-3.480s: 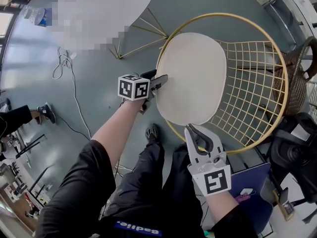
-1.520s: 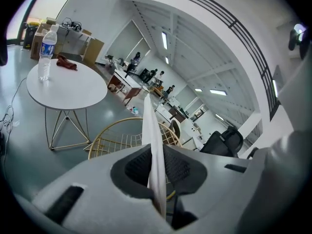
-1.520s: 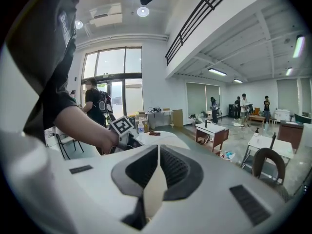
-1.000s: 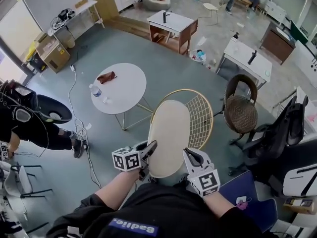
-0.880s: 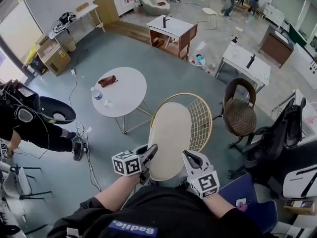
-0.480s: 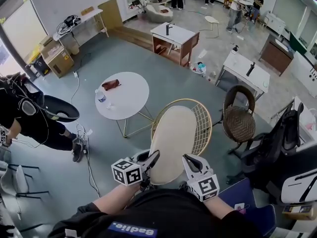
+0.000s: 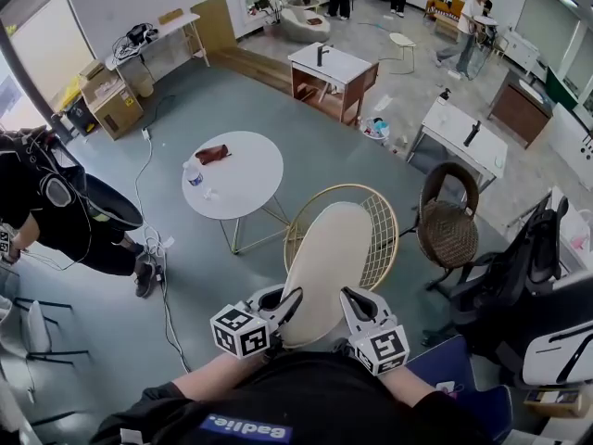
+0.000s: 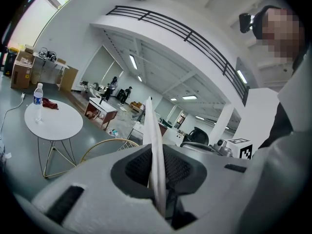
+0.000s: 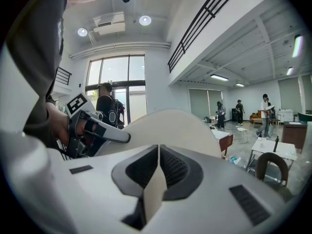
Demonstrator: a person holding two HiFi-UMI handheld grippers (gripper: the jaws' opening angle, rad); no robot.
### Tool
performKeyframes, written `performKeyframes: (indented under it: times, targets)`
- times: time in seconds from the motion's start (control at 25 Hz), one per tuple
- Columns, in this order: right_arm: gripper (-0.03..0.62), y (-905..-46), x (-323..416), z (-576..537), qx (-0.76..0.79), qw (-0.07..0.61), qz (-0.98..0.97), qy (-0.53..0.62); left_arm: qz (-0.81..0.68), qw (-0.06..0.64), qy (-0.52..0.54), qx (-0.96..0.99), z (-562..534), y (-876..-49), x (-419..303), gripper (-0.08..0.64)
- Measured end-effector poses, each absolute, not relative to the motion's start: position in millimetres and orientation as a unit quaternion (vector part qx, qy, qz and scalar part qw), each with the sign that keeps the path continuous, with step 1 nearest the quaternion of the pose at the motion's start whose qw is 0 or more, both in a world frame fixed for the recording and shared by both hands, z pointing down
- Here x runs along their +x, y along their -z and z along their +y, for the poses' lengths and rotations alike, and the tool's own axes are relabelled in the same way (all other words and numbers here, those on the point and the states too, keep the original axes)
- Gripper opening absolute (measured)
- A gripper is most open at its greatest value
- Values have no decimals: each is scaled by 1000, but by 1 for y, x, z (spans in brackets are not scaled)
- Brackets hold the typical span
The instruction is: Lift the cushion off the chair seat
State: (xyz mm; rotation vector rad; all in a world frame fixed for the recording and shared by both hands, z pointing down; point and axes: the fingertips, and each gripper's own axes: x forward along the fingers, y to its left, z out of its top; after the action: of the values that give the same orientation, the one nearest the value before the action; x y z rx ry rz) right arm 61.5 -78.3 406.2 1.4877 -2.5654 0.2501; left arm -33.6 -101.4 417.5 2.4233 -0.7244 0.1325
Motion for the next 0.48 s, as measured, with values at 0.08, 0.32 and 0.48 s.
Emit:
performKeyframes:
  times: [0.08,0.32,0.48]
  targets:
    - [34,-405,60,-78,497,81,-860,-81,-269,295,-51,915,-97,-417,-33,60]
    - [34,-405,58,-76,497,79,-860,-81,-254,293,-55,920,-87,-417,-28,60]
    - [34,-405,56,-75,496,79,-861,-83,-248,291,-57,923,-84,-416,-26,60]
